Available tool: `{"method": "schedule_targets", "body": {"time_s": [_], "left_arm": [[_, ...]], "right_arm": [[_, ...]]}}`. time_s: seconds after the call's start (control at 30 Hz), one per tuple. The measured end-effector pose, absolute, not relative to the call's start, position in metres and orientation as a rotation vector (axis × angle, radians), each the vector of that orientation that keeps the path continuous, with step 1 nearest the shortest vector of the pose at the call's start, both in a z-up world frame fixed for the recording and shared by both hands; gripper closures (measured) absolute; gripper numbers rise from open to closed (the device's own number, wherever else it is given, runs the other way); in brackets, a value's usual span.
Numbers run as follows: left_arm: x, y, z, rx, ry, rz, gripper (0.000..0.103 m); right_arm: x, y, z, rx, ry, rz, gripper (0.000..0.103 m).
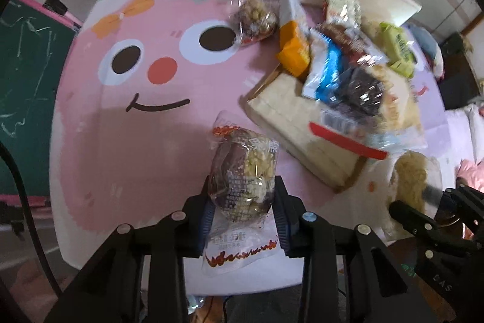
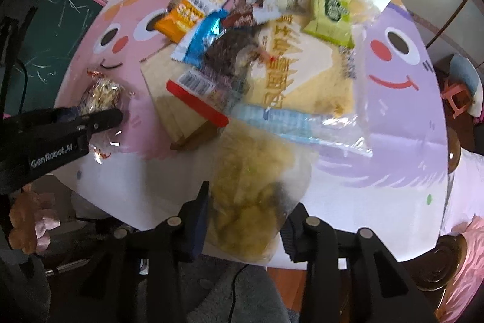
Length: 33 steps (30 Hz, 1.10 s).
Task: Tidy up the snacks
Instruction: 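Grasp the clear nut pack with the left tool while the right tool grasps the yellow-puff bag, then lower both bags into the white tray and open both tools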
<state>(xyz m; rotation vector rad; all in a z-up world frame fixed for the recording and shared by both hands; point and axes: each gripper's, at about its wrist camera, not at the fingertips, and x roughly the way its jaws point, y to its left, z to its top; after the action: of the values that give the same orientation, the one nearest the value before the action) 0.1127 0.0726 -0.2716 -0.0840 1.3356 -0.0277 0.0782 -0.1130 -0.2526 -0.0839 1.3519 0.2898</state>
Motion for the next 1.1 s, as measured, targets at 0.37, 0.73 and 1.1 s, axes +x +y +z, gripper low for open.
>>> {"method": "schedule_targets", "body": {"time_s": [0.37,0.73,1.1], "left_arm": [[0.087,0.033,-0.174,-0.130,1.189,-0.020,0.069],[0.090,-0.014,-0.083,-0.072,1.041,-0.015,0.069],[0.167,-0.022,-0.048,-0.042,0.986,-0.038,0.069]], "right_arm": [[0.069,-0.145,-0.182,-0.055,1.212,0.326,0.063],[0.084,-0.172,-0.083,-0.038,0.985,0.302,0.063],[0.152,-0.183,-0.026,0.002,0.909,0.266,0.063]]}}
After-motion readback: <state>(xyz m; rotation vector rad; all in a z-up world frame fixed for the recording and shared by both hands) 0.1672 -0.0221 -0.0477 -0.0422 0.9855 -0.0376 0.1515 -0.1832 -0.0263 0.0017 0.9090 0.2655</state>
